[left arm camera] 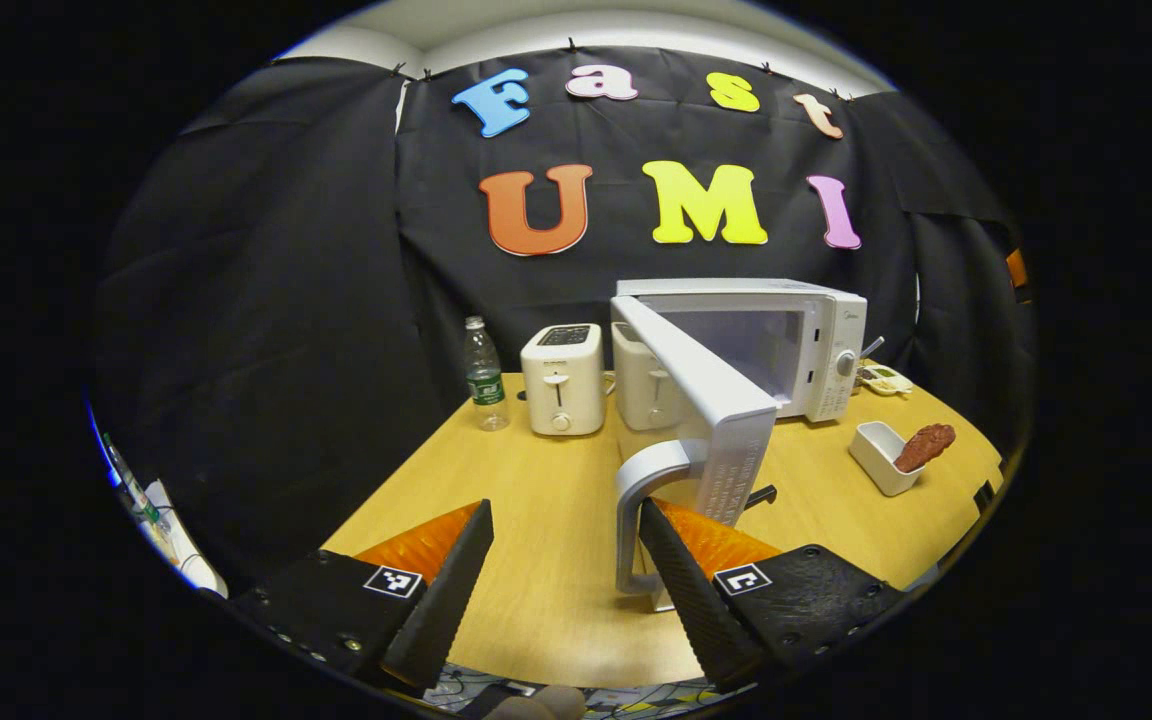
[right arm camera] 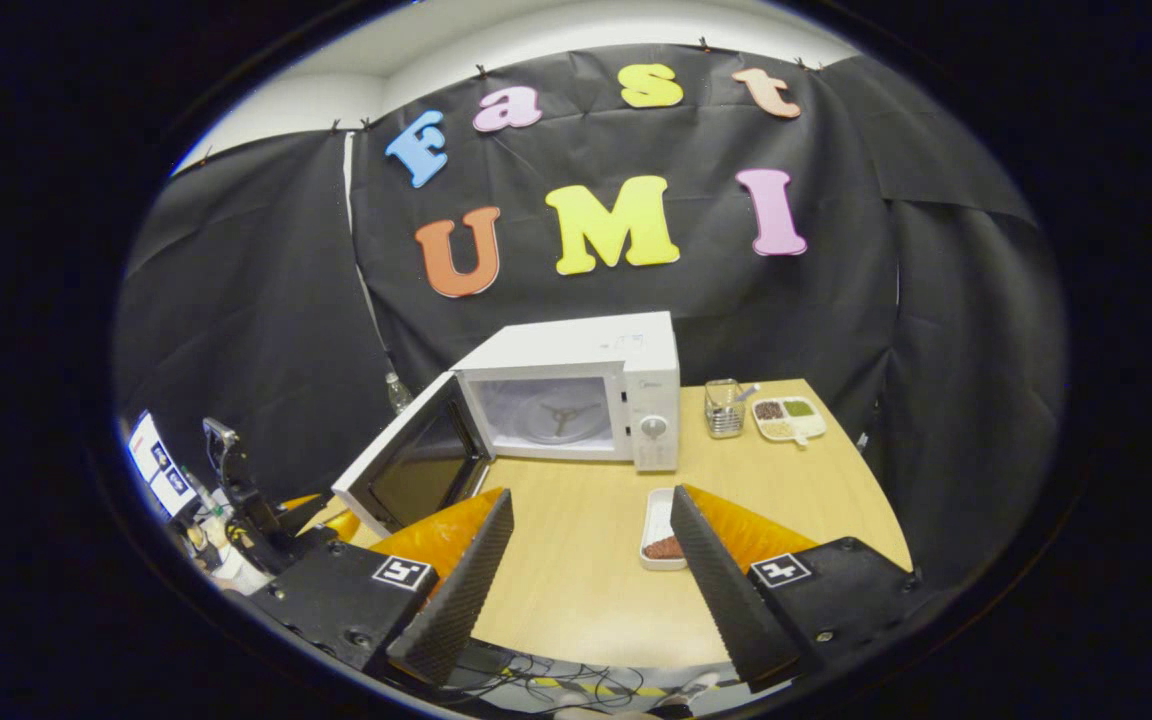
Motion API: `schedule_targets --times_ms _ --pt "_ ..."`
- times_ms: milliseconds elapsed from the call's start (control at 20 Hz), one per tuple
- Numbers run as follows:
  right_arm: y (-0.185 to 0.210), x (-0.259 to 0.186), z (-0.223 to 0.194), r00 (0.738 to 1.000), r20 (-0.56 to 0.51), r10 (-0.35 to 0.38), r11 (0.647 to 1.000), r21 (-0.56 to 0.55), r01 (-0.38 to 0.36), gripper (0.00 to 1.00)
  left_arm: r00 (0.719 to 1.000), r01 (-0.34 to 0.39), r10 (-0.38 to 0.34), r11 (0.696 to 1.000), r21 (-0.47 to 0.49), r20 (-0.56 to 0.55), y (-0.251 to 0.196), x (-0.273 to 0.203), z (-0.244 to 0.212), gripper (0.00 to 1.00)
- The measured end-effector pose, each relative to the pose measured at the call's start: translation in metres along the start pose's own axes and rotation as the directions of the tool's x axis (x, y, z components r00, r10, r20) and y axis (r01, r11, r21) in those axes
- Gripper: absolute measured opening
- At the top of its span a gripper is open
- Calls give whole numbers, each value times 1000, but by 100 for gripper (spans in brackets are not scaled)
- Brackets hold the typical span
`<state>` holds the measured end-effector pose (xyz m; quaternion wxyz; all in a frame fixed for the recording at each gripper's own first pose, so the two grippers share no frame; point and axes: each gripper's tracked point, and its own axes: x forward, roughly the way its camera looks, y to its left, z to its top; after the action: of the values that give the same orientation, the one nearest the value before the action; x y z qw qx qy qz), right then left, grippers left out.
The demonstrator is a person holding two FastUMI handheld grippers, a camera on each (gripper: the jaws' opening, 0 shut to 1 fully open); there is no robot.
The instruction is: Open the microwave oven with the left hand, put the food in, and close the microwave oven.
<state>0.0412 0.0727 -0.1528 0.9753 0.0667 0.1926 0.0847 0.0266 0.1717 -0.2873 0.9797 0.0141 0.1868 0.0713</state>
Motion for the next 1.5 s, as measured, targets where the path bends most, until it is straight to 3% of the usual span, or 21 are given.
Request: schedule_targets --times_ms 50,250,350,450,500,550,600,650,700,750,800,900,950,1000,1050,1100,1200,1250,1350,1400,1500 --pt "-1 1 -3 1000 1 4 1000 6 -4 91 1000 -14 14 1000 -9 -1 11 -3 1 90" --pt "-16 11 -14 1000 12 18 997 70 -19 100 999 -44 44 999 17 20 28 -26 9 90" --pt "-40 23 -26 1000 -10 -4 995 98 4 90 999 -36 36 999 6 23 23 -39 12 90" --pt "-70 39 -43 998 -48 -31 991 127 37 100 999 -24 24 1000 6 28 11 -49 17 90" --pt "-83 48 -52 997 -69 -30 989 143 39 89 999 -16 15 1000 5 30 4 -53 19 90" --pt "-96 57 -62 995 -92 -32 985 165 47 100 999 -9 8 1000 6 31 -4 -56 23 90" --pt "-107 68 -69 993 -115 -21 981 189 43 87 999 -4 4 1000 8 32 -12 -57 25 90" --pt "-117 79 -80 990 -140 -9 977 210 39 98 999 -4 4 1000 11 35 -19 -58 30 90" --pt "-126 91 -89 987 -163 6 972 233 32 97 999 1 -2 1000 19 41 -29 -58 35 90" --pt "-135 103 -98 982 -187 22 968 251 26 84 999 -3 1 1000 31 45 -37 -57 41 90" --pt "-143 117 -107 976 -217 37 963 268 23 95 999 -6 4 999 39 41 -45 -55 43 90" --pt "-153 142 -122 962 -261 83 951 309 2 82 1000 -16 16 999 30 26 -60 -51 50 90" --pt "-154 154 -127 953 -278 116 942 336 -17 94 1000 -23 22 1000 21 21 -67 -50 54 90" --pt "-155 165 -132 942 -299 150 930 365 -32 79 999 -34 34 999 13 17 -73 -48 59 90" --pt "-158 174 -135 932 -314 182 919 392 -47 77 999 -45 45 999 8 11 -79 -47 64 90" --pt "-162 183 -139 920 -333 205 910 411 -53 87 998 -62 62 998 6 6 -84 -44 69 90" --pt "-162 193 -144 895 -360 264 888 453 -80 82 996 -90 90 996 4 -1 -93 -41 77 90" --pt "-160 196 -147 876 -379 297 879 468 -96 67 995 -103 103 995 4 -5 -98 -40 81 90" --pt "-155 198 -151 835 -404 373 851 508 -134 67 992 -128 128 992 5 -9 -105 -35 87 90" --pt "-149 198 -154 808 -422 411 839 523 -153 48 990 -139 139 990 7 -12 -108 -36 89 90" --pt "-148 199 -152 792 -425 438 829 531 -174 38 988 -154 154 988 3 -19 -116 -37 91 90"
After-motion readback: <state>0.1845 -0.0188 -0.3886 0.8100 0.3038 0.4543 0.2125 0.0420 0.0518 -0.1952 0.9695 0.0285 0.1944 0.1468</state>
